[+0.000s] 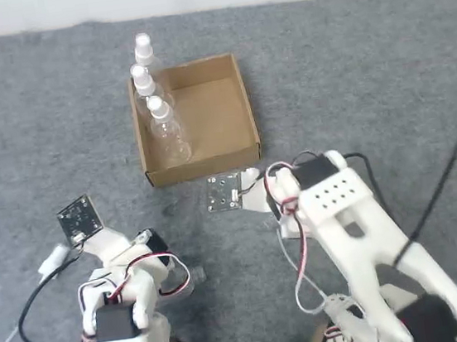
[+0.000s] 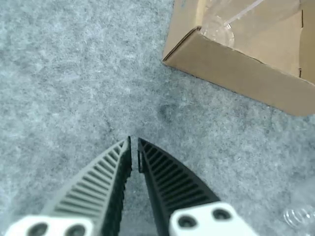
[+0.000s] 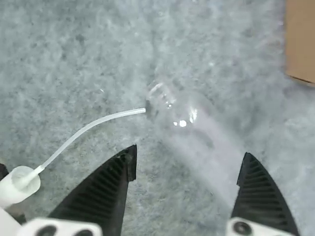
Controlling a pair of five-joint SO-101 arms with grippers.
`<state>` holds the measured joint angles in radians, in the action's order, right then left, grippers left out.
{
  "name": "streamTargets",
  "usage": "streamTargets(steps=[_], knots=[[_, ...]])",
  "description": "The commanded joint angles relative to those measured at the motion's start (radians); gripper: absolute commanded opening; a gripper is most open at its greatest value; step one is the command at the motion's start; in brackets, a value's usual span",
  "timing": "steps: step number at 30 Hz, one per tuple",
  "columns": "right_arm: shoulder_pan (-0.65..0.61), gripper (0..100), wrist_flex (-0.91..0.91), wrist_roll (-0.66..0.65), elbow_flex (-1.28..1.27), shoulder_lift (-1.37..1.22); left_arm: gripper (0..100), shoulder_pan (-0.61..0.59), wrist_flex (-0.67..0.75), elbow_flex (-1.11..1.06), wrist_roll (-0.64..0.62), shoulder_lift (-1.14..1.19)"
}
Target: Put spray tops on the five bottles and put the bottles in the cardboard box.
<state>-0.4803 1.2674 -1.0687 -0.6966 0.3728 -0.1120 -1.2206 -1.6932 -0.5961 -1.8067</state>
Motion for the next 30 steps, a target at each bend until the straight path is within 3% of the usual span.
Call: streamTargets(steps=[1, 21, 30], knots=[[-0.004, 27.5, 0.016, -0.043, 0.087, -0.036, 2, 0.003, -0.009, 0.008, -0.003, -0.017], [0.056, 27.6, -0.007, -0.107, 0.304, -0.390, 2, 0.003, -0.009, 0.008, -0.003, -0.017], [0.094, 27.4, -0.110, -0.038, 0.302, -0.470, 2, 0.003, -0.009, 0.008, -0.003, -0.017]])
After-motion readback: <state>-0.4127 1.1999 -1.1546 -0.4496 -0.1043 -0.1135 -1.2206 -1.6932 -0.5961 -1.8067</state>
